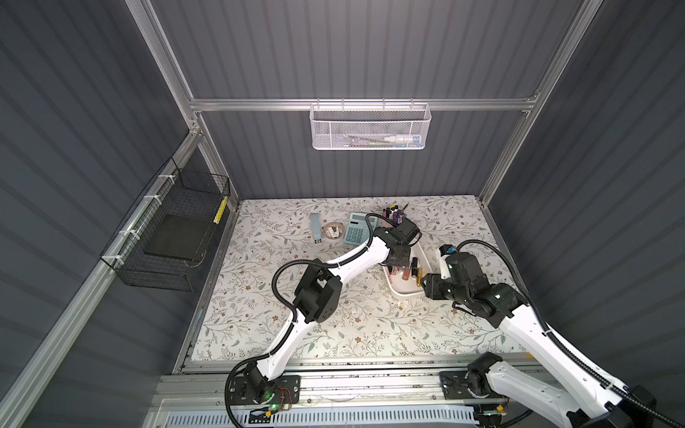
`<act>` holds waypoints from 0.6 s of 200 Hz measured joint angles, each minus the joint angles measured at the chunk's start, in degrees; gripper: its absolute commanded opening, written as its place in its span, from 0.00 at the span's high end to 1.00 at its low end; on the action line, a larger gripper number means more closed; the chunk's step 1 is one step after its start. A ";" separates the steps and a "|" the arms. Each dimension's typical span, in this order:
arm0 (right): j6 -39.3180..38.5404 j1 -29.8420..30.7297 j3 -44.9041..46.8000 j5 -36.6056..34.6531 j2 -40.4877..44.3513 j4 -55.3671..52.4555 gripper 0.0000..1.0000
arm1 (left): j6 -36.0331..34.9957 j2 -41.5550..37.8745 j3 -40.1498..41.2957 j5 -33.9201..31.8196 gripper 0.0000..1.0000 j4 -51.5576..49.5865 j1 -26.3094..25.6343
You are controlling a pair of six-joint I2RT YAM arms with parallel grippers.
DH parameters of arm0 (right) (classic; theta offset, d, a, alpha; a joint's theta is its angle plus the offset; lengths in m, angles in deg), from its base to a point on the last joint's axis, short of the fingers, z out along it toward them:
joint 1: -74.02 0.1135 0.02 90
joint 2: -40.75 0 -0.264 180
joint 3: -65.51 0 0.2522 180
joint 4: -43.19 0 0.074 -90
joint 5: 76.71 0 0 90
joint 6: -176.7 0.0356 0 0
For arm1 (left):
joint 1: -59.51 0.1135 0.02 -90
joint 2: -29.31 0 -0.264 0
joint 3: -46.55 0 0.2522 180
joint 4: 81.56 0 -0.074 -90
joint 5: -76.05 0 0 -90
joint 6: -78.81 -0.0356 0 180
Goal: Put the lipstick into the storage box
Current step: Place the lipstick in the storage box.
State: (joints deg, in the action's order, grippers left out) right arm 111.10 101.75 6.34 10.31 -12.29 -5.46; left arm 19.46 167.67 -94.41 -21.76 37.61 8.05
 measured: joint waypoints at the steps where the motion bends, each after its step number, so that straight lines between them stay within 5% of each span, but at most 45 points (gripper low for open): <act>1: 0.02 0.00 0.00 0.00 0.00 -0.02 0.45 | 0.00 0.00 0.00 0.00 0.83 0.00 0.00; 9: 0.02 0.00 0.00 -0.02 0.00 0.02 0.44 | -0.02 0.00 0.00 -0.02 0.77 0.00 0.00; 120: 0.02 -0.04 0.00 -0.02 -0.02 0.15 0.44 | 0.02 -0.28 1.46 -0.07 0.77 1.20 0.00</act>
State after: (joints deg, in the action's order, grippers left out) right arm 111.12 101.70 6.34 10.29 -12.31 -5.31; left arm 19.48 167.39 -92.95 -21.82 38.81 8.05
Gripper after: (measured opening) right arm 0.557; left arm 0.221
